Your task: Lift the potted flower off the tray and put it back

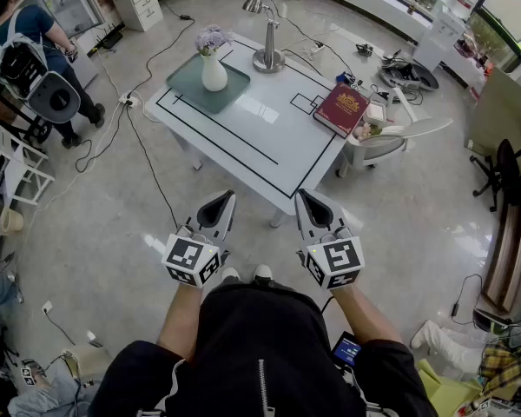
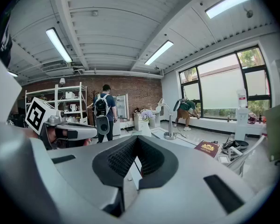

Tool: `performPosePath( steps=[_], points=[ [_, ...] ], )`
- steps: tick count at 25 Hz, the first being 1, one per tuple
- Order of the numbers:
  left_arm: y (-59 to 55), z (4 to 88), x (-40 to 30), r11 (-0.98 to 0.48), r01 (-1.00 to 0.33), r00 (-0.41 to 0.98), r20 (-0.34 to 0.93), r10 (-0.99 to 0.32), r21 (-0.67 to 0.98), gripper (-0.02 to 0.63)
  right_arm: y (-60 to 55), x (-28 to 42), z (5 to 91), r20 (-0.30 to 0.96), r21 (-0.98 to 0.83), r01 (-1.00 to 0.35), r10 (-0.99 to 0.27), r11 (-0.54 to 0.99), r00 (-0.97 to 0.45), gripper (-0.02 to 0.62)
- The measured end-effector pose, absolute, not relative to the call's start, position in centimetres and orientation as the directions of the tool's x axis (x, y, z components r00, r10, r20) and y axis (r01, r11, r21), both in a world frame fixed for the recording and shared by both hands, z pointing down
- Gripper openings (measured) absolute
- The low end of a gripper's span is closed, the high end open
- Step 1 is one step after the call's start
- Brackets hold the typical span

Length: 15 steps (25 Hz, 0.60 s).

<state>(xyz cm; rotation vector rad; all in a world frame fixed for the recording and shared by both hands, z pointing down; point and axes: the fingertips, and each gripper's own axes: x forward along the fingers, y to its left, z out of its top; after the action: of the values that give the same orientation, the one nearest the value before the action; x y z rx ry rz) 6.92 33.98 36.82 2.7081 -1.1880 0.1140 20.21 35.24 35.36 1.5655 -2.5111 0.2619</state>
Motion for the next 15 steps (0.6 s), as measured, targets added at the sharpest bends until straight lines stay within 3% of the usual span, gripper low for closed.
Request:
performPosePath(
  steps=[15],
  points=[
    [32.7,37.1,7.9,-0.655,-0.741,0.671,0.157,-0.725,0.145,0.006,34.1,20.9,35.6,0.219,-0.119,-0.882,-0.855,0.455,-0.471,0.008]
  ],
)
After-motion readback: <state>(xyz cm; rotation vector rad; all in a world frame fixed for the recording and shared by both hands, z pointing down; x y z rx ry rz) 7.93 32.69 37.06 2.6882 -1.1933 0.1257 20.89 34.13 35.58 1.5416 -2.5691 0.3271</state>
